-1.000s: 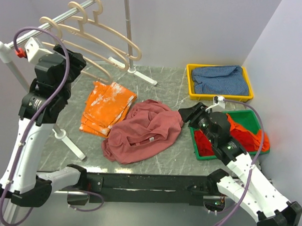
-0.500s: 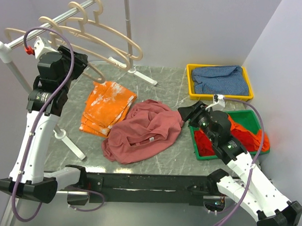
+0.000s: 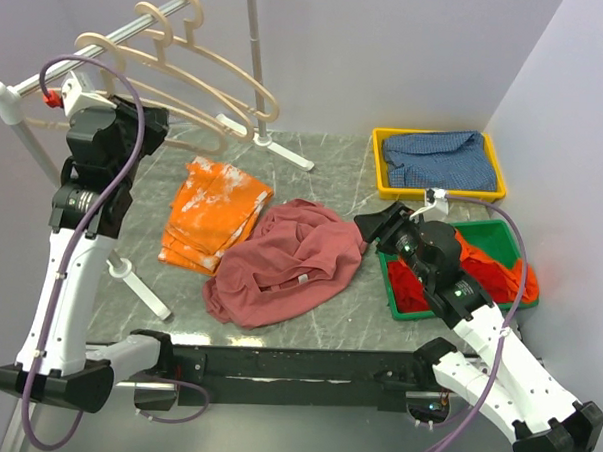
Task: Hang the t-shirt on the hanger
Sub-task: Pick up the hanger from the clothesline.
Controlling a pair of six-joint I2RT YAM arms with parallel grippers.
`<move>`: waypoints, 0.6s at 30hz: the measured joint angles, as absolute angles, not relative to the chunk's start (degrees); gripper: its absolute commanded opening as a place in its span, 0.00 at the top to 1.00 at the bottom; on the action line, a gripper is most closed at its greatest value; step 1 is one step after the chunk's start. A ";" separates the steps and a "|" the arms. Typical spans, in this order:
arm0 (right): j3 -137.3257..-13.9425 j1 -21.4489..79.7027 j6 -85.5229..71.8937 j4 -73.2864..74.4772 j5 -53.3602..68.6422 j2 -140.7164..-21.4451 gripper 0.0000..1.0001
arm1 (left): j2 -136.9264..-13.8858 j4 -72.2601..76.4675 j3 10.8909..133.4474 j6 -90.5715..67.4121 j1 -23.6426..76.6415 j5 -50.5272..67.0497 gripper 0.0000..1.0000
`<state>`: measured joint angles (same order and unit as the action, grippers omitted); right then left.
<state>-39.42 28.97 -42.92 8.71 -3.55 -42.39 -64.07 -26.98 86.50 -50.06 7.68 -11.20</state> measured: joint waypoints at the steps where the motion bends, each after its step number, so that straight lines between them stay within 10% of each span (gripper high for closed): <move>1: -39.42 28.97 -42.92 8.71 -3.55 -42.41 0.35 | -63.75 -26.98 86.50 -50.02 7.68 -11.20 0.81; 8: -39.44 28.97 -42.96 8.67 -3.36 -43.05 0.33 | -61.19 -27.18 86.46 -49.63 7.68 -11.18 0.39; 18: -39.90 28.97 -42.50 8.82 -3.14 -43.72 0.32 | -61.84 -18.31 81.82 -52.66 6.42 -7.94 0.38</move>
<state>-39.90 28.97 -42.50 8.82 -3.14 -43.72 -61.84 -18.31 81.82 -52.66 6.42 -7.94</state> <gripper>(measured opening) 0.677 0.631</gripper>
